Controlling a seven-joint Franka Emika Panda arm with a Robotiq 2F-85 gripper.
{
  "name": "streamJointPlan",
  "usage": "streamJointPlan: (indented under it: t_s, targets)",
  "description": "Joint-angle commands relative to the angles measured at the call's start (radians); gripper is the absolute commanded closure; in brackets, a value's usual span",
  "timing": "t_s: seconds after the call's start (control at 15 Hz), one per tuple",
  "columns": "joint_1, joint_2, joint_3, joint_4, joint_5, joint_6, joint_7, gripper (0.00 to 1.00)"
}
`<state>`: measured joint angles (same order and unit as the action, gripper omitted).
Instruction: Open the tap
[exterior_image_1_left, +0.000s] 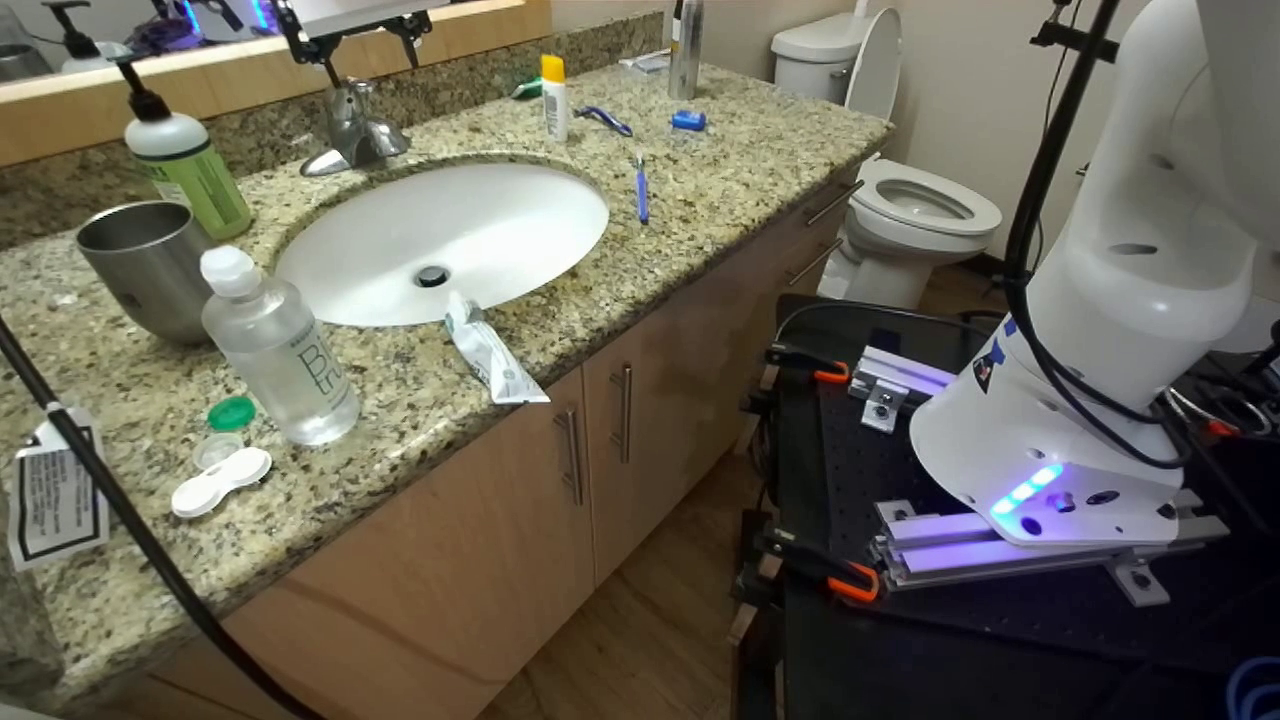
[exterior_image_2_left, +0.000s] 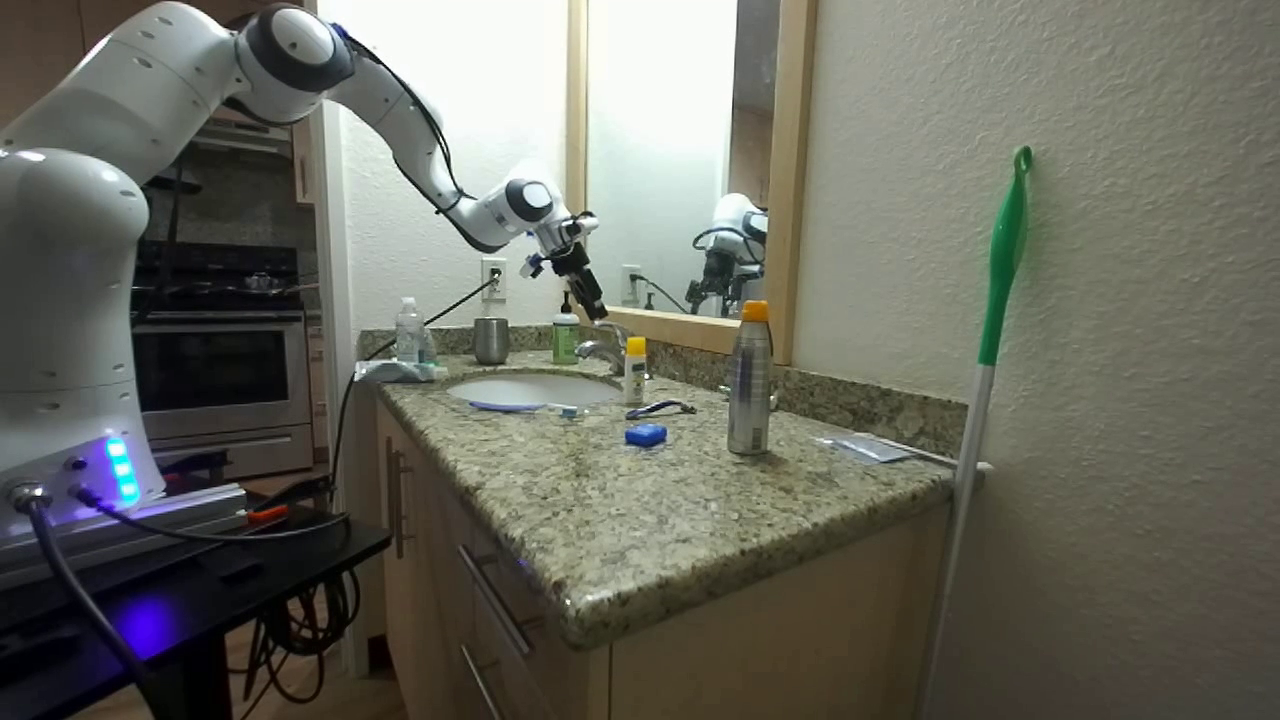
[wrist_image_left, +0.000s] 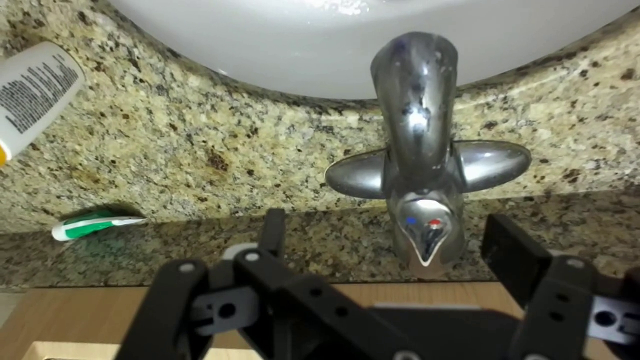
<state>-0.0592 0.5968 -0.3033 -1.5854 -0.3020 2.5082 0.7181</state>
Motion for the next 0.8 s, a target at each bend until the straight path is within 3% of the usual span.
streamJointPlan:
  t_s: [0.0, 0.13, 0.73]
  targets:
    - [0.003, 0.004, -0.007, 0.002, 0.026, 0.004, -0.019, 0.27]
    - [-0.002, 0.002, -0.002, -0.003, 0.037, 0.009, -0.026, 0.32]
    - [-0.016, -0.005, 0.025, -0.010, 0.113, 0.028, -0.081, 0.95]
